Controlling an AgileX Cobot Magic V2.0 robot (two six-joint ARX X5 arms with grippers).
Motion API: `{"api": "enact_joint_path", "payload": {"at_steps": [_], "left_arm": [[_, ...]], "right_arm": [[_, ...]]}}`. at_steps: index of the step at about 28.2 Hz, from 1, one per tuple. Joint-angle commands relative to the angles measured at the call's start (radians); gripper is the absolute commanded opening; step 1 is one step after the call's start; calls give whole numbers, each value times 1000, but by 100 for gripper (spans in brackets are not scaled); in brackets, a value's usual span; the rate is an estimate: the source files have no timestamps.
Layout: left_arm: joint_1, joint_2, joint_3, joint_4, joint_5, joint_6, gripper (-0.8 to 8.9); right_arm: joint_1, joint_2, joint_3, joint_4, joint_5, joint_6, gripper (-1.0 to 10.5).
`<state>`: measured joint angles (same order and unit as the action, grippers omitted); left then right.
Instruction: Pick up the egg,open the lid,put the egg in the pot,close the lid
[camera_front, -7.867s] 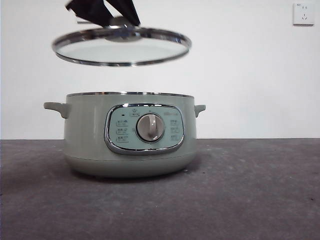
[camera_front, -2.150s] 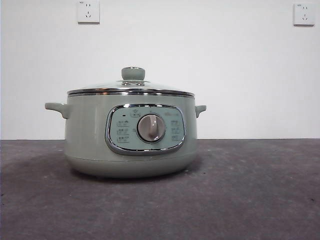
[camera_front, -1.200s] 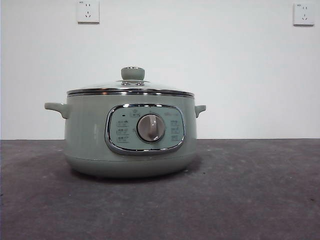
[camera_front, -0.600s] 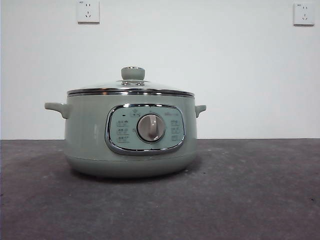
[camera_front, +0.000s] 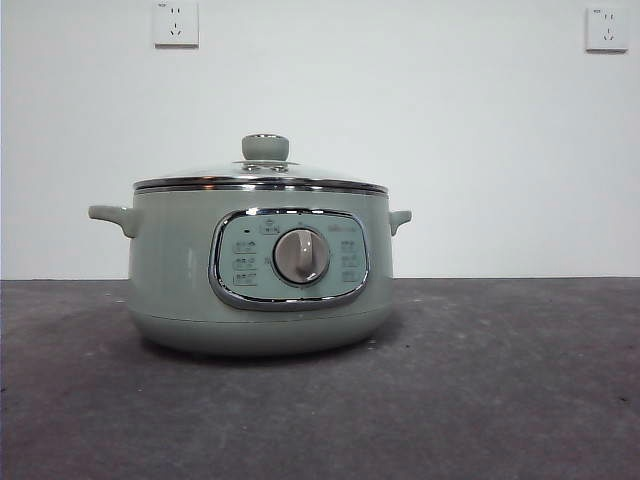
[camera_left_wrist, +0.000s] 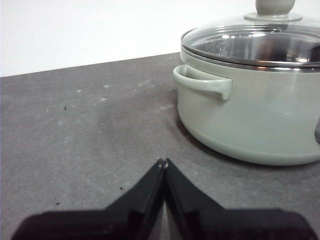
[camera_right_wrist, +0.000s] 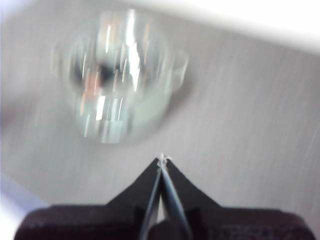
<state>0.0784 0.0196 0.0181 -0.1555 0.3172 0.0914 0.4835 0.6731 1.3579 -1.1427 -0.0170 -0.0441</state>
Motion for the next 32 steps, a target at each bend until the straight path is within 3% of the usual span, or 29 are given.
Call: {"api": "enact_joint_path", "payload": {"at_steps": [1,6,10,21,32], "left_arm": [[3,0,-10,6,3,-10,-4],[3,1,-10,6,3,-10,-4],[3,1,-10,6,3,-10,-4],[3,1,-10,6,3,-10,-4],[3,3,-10,9,3,-10,-4]], "right_arm": [[-118,-74,-98,194,-70,-40,1],[-360,-278,-493,598,-88,-50,1],[-440,-380,-727,747,-88,-44,1],[-479,-622,-1192,935,-87,-34,1],[-478,-665,-1339,959,-84,-1,1]]}}
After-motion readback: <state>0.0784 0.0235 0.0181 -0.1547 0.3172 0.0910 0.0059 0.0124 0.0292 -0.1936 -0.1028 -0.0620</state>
